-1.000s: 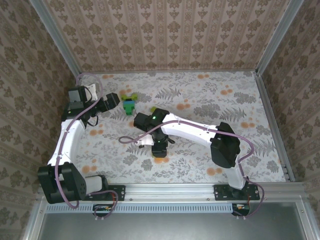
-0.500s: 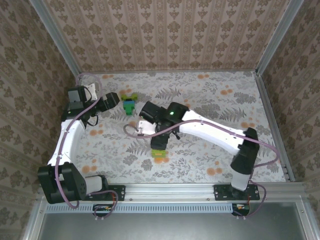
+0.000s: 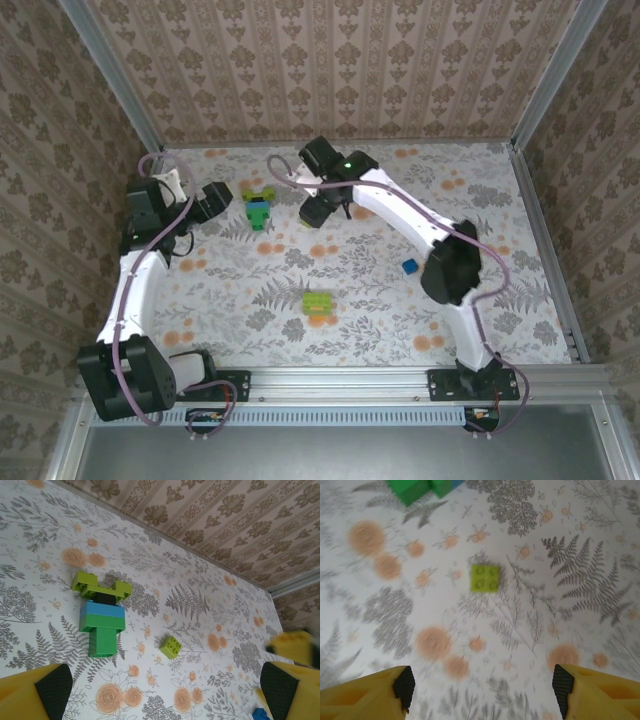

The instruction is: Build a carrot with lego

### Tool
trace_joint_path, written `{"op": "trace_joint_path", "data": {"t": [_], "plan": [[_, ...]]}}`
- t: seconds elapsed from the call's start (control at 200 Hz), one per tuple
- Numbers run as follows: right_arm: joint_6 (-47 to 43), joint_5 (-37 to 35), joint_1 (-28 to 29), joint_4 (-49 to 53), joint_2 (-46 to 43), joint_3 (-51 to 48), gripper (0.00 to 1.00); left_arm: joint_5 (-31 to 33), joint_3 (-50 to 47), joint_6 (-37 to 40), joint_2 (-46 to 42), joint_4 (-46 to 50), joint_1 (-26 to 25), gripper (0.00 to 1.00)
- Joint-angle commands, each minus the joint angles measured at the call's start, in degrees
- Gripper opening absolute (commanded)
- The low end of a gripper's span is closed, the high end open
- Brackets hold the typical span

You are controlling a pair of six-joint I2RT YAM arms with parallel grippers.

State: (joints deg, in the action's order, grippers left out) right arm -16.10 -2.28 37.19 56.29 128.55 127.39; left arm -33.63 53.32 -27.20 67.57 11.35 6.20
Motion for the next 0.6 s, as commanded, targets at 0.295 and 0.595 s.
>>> {"op": "trace_joint_path", "data": {"t": [0.295,0.595], "plan": [[2.3,10.4,-2.5,5.4,18.8,20.4,0.74,3.2,2.7,2.3,0.8,4.2,0.1,1.0],[4.5,11.6,-3.0,3.6,22.3,20.4,0.69,3.4,3.1,2.6,0.2,4.8,-0.1,1.0]]}}
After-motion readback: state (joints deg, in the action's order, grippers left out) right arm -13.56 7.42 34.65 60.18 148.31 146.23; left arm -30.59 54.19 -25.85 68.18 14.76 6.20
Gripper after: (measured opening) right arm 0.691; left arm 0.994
